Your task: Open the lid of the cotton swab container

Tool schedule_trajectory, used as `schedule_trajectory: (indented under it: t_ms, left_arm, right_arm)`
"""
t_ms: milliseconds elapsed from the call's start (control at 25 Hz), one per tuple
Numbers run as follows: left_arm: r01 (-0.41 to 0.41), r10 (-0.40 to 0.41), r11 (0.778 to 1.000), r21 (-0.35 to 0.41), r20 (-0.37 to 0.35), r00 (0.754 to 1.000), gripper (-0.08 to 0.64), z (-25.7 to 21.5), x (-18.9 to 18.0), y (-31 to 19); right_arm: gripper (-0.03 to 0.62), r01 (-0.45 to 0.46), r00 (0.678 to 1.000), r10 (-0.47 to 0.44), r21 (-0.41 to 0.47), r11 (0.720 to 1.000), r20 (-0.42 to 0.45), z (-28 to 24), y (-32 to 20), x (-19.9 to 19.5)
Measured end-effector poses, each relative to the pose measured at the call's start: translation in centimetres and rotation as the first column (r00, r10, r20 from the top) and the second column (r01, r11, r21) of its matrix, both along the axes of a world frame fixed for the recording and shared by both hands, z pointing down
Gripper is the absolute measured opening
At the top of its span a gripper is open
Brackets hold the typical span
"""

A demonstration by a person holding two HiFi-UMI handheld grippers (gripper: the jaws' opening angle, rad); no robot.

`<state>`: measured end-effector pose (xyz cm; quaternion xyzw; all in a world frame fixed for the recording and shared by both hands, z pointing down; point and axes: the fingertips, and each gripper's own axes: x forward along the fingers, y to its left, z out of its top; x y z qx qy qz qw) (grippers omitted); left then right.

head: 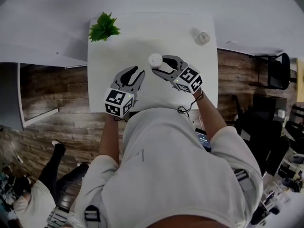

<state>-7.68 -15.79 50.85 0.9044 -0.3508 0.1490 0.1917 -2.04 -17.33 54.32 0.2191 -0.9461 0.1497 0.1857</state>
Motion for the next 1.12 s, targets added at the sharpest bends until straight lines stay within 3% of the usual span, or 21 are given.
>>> schedule_trajectory:
  t_ms: [160,320,480,880,1120]
  left_arm:
    - [-0.118,0.119,0.993,0.022,-0.041,0.992,0.143,-1.9,1.6,0.0]
    - [-0.243,0.248,0.968,0.057,-0.099,0.964,0.198,-3.9,3.6,0.3]
    - [-0.305,0.312,0.95,0.072,-0.123,0.942,0.263,-4.5,5.2,0.4]
    - [-0.354,0.356,0.934,0.041,-0.15,0.922,0.295,-3.5,6.5,1.5]
    - [-0.308,0.312,0.95,0.045,-0.139,0.94,0.254,-3.0,5.9,1.7]
  right_arm:
    - [0.229,0.071,0.997,-0.07,-0.044,0.996,0.032,-1.3,1.1,0.5]
    - [0.229,0.138,0.99,-0.135,-0.072,0.988,0.039,-2.1,1.9,0.9]
    - [0.229,0.174,0.984,-0.171,-0.079,0.982,0.041,-2.5,2.8,1.0]
    - [0.229,0.228,0.973,-0.225,-0.096,0.969,0.048,-2.3,4.5,0.3]
    - [0.229,0.257,0.966,-0.255,-0.092,0.962,0.034,-1.9,4.9,-0.3]
